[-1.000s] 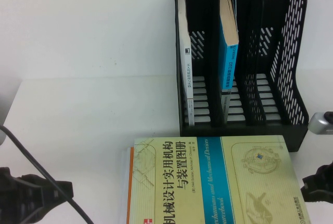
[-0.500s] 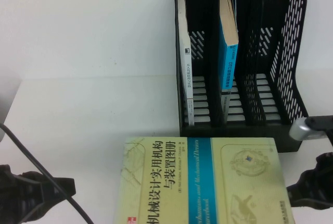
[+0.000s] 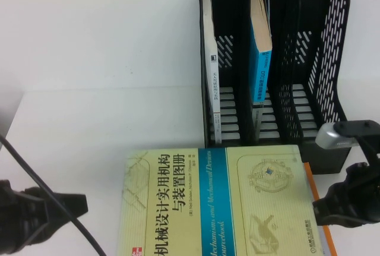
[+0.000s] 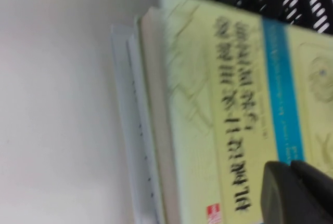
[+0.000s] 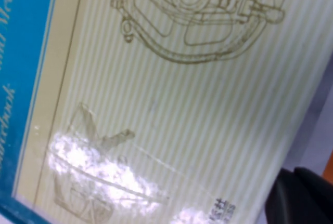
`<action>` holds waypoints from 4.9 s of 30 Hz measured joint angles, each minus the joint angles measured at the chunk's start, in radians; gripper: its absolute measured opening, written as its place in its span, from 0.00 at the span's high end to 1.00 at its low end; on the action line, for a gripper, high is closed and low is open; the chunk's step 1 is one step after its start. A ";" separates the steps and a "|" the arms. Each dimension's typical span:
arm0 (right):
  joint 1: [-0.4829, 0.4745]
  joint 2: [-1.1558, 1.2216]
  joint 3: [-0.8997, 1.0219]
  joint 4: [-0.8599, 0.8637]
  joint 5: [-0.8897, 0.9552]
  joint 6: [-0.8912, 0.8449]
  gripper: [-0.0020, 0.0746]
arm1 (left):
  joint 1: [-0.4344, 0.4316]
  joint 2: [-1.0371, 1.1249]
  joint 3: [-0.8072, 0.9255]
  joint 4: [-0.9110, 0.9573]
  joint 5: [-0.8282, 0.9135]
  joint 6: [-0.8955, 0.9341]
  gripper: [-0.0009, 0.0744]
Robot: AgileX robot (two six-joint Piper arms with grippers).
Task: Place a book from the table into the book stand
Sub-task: Push book with right arm, then pick up the book with your left arm
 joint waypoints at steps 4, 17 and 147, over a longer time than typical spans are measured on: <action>0.005 0.042 -0.004 0.000 -0.007 0.000 0.98 | 0.000 0.000 -0.027 -0.031 0.004 0.006 0.99; 0.021 0.079 -0.011 0.031 -0.020 0.000 0.98 | 0.000 0.013 -0.051 -0.078 0.041 0.021 0.99; 0.109 -0.003 -0.010 -0.019 -0.036 0.193 0.98 | 0.273 0.835 -0.112 -0.443 0.324 0.498 0.39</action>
